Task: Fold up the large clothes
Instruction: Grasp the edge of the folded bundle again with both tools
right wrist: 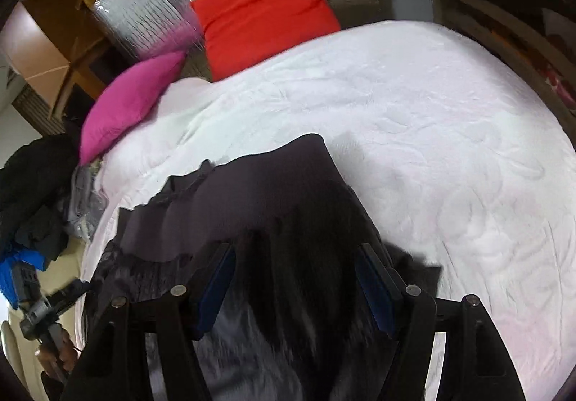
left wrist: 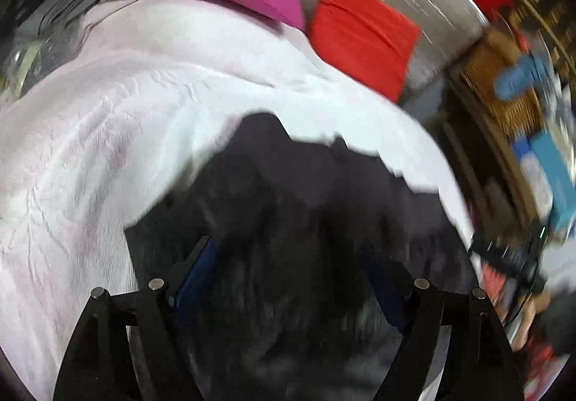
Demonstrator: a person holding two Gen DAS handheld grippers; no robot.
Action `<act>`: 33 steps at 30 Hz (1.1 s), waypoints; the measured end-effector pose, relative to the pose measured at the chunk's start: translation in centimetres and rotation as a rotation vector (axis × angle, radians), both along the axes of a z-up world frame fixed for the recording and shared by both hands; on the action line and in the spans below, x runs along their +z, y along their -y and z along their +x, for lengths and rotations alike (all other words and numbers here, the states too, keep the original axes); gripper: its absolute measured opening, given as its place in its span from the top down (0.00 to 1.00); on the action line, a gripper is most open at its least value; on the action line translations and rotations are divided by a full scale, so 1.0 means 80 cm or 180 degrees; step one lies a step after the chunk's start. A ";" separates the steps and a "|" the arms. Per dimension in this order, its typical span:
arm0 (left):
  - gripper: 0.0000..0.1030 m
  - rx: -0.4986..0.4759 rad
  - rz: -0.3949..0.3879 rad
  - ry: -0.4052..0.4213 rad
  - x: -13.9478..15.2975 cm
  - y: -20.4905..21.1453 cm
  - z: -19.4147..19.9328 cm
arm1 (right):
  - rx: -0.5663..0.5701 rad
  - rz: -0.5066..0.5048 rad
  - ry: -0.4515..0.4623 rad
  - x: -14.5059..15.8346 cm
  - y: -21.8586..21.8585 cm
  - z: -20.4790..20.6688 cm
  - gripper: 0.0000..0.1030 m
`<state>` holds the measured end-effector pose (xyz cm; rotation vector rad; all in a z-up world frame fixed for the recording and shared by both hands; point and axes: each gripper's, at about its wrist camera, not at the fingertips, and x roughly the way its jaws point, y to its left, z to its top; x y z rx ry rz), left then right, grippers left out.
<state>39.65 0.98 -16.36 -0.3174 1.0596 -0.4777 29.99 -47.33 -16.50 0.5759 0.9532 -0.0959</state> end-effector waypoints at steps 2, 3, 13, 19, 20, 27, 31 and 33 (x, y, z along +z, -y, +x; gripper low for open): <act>0.18 0.0055 -0.0017 -0.0086 -0.002 0.005 0.027 | -0.0016 0.0051 -0.0068 -0.008 0.005 0.020 0.30; 0.18 0.0076 0.0004 -0.0154 -0.008 0.006 0.041 | -0.0012 0.0090 -0.0122 -0.014 0.007 0.028 0.30; 0.11 0.0106 0.0117 -0.0583 -0.064 0.047 0.122 | 0.0157 0.0401 -0.0213 -0.041 0.022 0.068 0.32; 0.11 0.0011 0.0151 -0.0314 -0.054 0.066 0.124 | 0.0075 0.0277 -0.0174 -0.041 0.037 0.066 0.58; 0.11 0.0026 0.0150 -0.0321 -0.049 0.062 0.124 | -0.0016 0.0287 -0.0108 -0.038 0.044 0.063 0.55; 0.10 0.0156 0.0154 -0.0503 -0.060 0.054 0.132 | -0.0169 0.0767 -0.0126 -0.056 0.069 0.063 0.13; 0.11 0.0004 0.0375 -0.0437 -0.073 0.071 0.129 | 0.0014 0.0840 -0.0282 -0.077 0.052 0.081 0.14; 0.12 -0.0073 0.0369 -0.0329 -0.068 0.076 0.126 | 0.0122 0.0589 -0.0278 -0.072 0.037 0.084 0.23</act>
